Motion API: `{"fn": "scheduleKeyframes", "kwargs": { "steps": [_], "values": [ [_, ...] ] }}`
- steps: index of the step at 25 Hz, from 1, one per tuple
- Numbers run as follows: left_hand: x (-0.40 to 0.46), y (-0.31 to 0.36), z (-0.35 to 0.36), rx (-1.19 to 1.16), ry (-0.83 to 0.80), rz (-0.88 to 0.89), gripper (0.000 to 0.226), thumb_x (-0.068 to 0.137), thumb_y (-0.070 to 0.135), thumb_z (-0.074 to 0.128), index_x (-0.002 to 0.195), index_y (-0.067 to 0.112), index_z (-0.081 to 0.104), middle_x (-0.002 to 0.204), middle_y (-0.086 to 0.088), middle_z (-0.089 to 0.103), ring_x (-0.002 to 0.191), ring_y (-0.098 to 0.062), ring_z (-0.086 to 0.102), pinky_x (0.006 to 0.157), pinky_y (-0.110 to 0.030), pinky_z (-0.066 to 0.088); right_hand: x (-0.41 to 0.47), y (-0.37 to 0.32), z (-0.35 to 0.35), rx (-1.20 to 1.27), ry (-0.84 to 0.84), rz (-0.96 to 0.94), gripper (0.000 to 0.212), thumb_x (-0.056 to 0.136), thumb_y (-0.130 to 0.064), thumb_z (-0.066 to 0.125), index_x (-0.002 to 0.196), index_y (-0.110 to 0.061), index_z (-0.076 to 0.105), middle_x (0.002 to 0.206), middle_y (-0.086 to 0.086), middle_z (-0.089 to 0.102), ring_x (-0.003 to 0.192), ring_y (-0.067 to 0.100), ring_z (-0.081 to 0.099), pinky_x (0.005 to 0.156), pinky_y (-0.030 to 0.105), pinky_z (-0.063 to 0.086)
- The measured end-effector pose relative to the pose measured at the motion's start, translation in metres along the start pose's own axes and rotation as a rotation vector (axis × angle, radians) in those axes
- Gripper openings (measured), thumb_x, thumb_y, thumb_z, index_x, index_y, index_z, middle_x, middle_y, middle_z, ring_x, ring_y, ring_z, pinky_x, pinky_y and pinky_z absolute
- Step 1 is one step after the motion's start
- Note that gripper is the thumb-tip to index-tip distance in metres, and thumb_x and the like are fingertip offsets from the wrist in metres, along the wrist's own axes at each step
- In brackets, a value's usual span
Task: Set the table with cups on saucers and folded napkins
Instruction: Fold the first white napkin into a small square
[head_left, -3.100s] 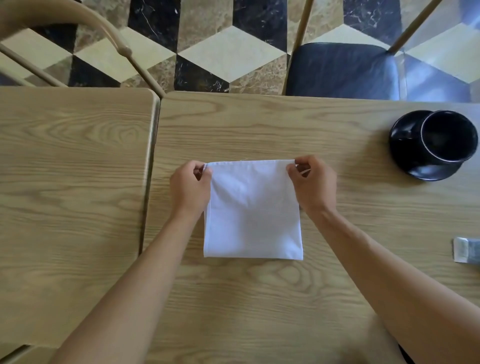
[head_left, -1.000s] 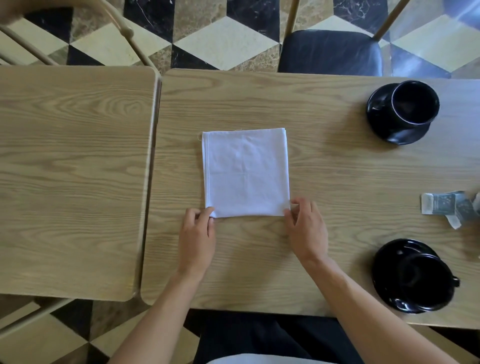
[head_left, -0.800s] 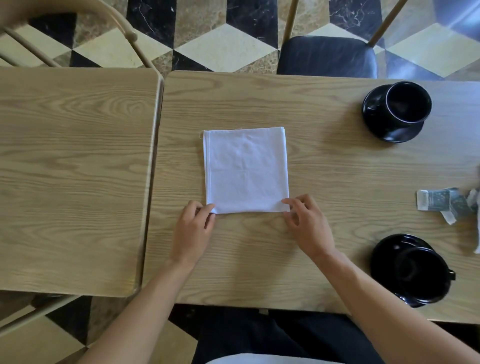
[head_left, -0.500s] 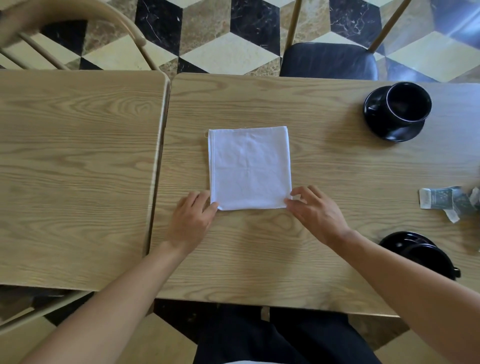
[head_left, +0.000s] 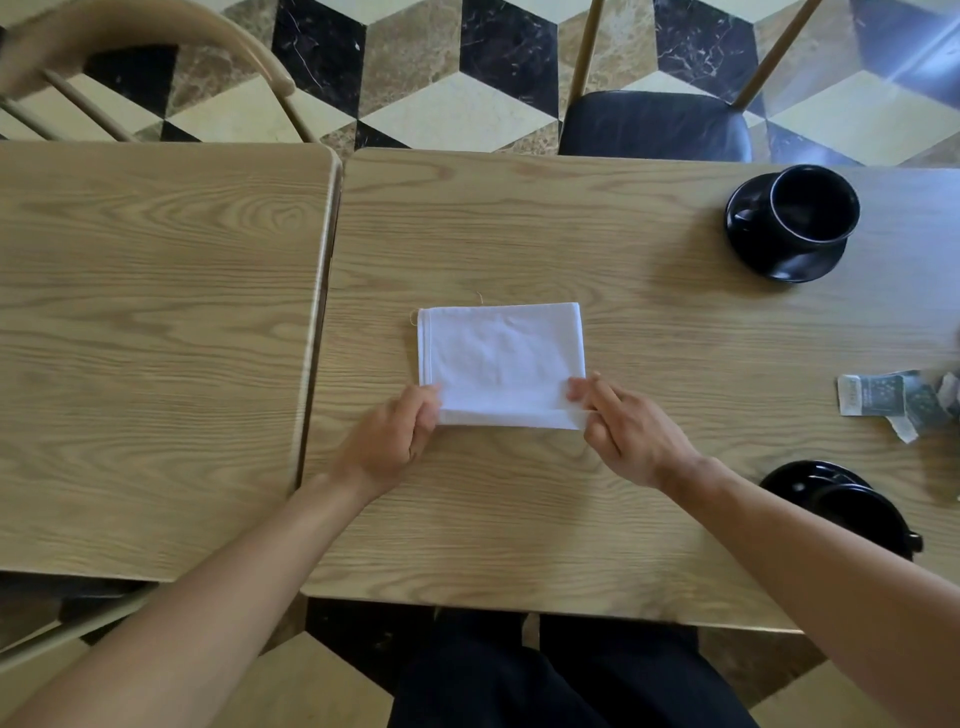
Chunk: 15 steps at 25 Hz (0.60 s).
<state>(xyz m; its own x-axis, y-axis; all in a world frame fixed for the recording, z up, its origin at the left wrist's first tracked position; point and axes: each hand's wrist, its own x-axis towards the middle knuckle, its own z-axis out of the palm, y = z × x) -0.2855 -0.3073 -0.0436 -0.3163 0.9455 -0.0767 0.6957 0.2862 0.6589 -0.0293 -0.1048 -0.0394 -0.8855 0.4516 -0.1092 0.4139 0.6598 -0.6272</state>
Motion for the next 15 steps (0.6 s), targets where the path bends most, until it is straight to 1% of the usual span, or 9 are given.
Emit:
{"fn": "scheduleKeyframes", "kwargs": {
  "steps": [1,2,3,4,5,7,9,12,15],
  "values": [
    [0.004,0.001,0.0,-0.02,0.044,-0.072,0.043,0.101,0.043,0.031,0.1,0.007,0.055,0.095,-0.012,0.075,0.088,-0.035,0.072,0.072,-0.043,0.055,0.003,-0.002,-0.001,0.026,0.031,0.05,0.043,0.091,-0.032,0.03,0.113,-0.004,0.055,0.11,0.006,0.068,0.093,0.035,0.066,0.077,0.043,0.054],
    [0.01,0.003,-0.001,-0.022,0.097,-0.126,0.042,0.101,0.048,0.03,0.096,0.012,0.05,0.079,-0.004,0.07,0.071,-0.034,0.068,0.061,-0.04,0.05,0.007,-0.003,-0.002,0.04,0.069,0.098,0.04,0.092,-0.035,0.029,0.109,-0.009,0.053,0.096,0.003,0.069,0.078,0.034,0.065,0.066,0.044,0.052],
    [0.018,0.003,-0.002,-0.021,0.146,-0.177,0.039,0.101,0.052,0.029,0.094,0.018,0.046,0.067,0.004,0.061,0.061,-0.03,0.062,0.056,-0.037,0.043,0.012,-0.005,-0.002,0.056,0.106,0.157,0.033,0.094,-0.038,0.029,0.105,-0.015,0.049,0.08,0.001,0.066,0.065,0.032,0.06,0.057,0.044,0.048],
    [0.028,0.004,-0.003,-0.028,0.186,-0.226,0.035,0.101,0.054,0.03,0.092,0.024,0.043,0.062,0.011,0.053,0.055,-0.024,0.055,0.054,-0.035,0.037,0.019,-0.005,-0.003,0.081,0.141,0.231,0.024,0.097,-0.04,0.029,0.101,-0.021,0.043,0.069,-0.002,0.06,0.057,0.03,0.055,0.052,0.042,0.044],
    [0.039,0.005,-0.003,-0.032,0.215,-0.263,0.031,0.102,0.054,0.032,0.091,0.027,0.04,0.059,0.012,0.049,0.053,-0.019,0.051,0.053,-0.034,0.032,0.026,-0.005,-0.004,0.114,0.172,0.309,0.019,0.1,-0.042,0.031,0.097,-0.026,0.04,0.063,-0.004,0.057,0.054,0.026,0.053,0.05,0.04,0.041],
    [0.062,0.002,-0.002,-0.003,0.238,-0.307,0.029,0.105,0.05,0.035,0.089,0.027,0.039,0.057,0.013,0.045,0.052,-0.021,0.047,0.053,-0.035,0.027,0.045,-0.003,-0.005,0.145,0.213,0.426,0.019,0.104,-0.044,0.032,0.095,-0.029,0.038,0.061,-0.003,0.057,0.055,0.022,0.054,0.049,0.038,0.037],
    [0.084,-0.002,0.002,0.042,0.217,-0.372,0.033,0.106,0.049,0.034,0.09,0.021,0.042,0.058,0.011,0.048,0.058,-0.028,0.051,0.054,-0.036,0.028,0.065,0.003,-0.003,0.103,0.206,0.511,0.023,0.106,-0.045,0.03,0.099,-0.026,0.04,0.063,0.0,0.056,0.058,0.026,0.055,0.048,0.036,0.035],
    [0.109,-0.007,0.008,0.142,0.171,-0.47,0.036,0.106,0.049,0.032,0.095,0.017,0.043,0.064,-0.001,0.053,0.064,-0.033,0.052,0.055,-0.038,0.033,0.087,0.011,0.004,0.078,0.171,0.652,0.025,0.104,-0.047,0.027,0.099,-0.025,0.038,0.068,0.0,0.053,0.063,0.027,0.052,0.049,0.032,0.03],
    [0.117,-0.007,0.015,0.251,0.172,-0.472,0.036,0.107,0.044,0.036,0.103,0.01,0.047,0.076,-0.017,0.065,0.069,-0.039,0.057,0.057,-0.041,0.04,0.097,0.016,0.01,0.062,0.154,0.716,0.026,0.103,-0.045,0.031,0.099,-0.021,0.041,0.069,-0.001,0.05,0.071,0.032,0.053,0.057,0.035,0.035]
  ]
}}
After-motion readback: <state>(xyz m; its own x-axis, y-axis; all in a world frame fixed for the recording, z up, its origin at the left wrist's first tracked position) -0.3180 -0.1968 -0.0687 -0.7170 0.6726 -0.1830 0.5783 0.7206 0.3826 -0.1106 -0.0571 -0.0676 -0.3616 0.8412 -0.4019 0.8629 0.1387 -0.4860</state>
